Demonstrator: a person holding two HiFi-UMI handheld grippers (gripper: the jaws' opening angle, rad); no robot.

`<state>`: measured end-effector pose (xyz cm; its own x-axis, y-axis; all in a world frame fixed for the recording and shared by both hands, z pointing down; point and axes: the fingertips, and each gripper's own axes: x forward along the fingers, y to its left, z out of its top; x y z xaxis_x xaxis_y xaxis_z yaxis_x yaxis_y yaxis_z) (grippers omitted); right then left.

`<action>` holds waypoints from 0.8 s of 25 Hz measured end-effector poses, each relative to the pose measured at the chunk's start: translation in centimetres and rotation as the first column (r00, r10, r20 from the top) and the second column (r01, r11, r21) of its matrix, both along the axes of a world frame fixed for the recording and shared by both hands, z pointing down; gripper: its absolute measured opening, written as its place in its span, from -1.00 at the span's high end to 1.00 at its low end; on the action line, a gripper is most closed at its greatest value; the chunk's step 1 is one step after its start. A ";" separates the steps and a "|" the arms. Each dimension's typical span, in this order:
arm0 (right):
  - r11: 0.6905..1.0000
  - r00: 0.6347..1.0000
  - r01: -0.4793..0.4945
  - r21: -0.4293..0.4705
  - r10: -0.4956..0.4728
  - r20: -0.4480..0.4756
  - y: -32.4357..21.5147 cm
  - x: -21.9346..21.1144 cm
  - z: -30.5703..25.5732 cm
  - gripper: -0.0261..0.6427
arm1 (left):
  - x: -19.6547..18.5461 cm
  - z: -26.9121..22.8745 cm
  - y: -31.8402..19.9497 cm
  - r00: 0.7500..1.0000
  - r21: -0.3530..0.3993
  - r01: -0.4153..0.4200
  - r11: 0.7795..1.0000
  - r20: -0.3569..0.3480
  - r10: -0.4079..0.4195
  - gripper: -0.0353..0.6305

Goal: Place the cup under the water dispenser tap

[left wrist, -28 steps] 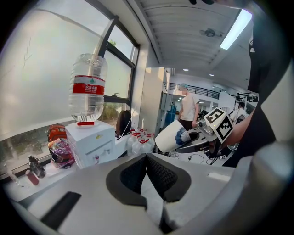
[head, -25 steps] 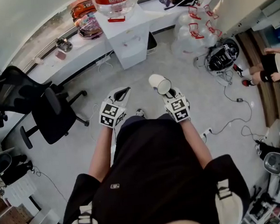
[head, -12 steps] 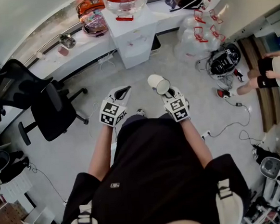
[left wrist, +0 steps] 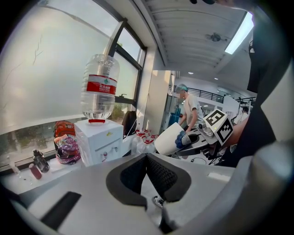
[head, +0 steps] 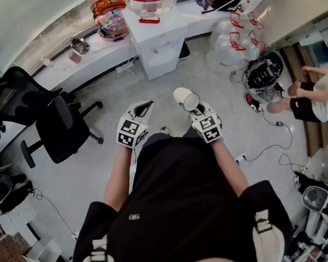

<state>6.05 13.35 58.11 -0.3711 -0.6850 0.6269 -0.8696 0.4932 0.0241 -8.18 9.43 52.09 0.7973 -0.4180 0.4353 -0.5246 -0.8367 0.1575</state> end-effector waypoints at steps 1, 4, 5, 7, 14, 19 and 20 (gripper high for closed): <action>1.000 1.000 0.003 0.000 -0.003 0.002 -0.2 -0.1 0.0 0.82 | -0.2 0.0 -0.1 1.000 0.000 0.005 1.000 0.001 -0.005 0.89; 1.000 1.000 0.021 -0.003 -0.021 0.006 -1.0 -0.6 0.0 0.82 | -0.7 0.2 -0.6 1.000 -0.006 0.026 1.000 0.006 -0.026 0.89; 0.999 0.999 0.032 -0.004 -0.032 0.006 -1.3 -0.6 0.1 0.82 | -0.8 0.3 -0.9 0.999 -0.008 0.035 0.999 0.006 -0.035 0.89; 0.998 0.999 0.055 -0.007 -0.055 0.003 -2.2 -0.7 0.2 0.82 | -0.9 0.3 -1.7 0.998 -0.008 0.055 0.998 0.006 -0.055 0.89; 0.994 0.994 0.109 -0.026 -0.109 0.001 -5.6 -0.7 0.4 0.82 | -1.2 0.4 -4.0 0.993 -0.024 0.117 0.993 0.005 -0.117 0.89; 0.987 0.988 0.154 -0.040 -0.154 0.000 -8.1 -0.4 0.5 0.82 | -1.2 1.0 -6.2 0.986 -0.050 0.166 0.985 0.007 -0.166 0.89; 0.986 0.987 0.160 -0.044 -0.161 0.001 -8.5 -0.3 0.6 0.82 | -1.0 1.1 -6.7 0.985 -0.052 0.173 0.984 0.008 -0.173 0.89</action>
<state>5.74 4.83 58.68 -0.4722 -0.5886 0.6562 -0.7790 0.6270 0.0018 -9.19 2.77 53.19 0.7139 -0.5257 0.4626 -0.6609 -0.7241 0.1970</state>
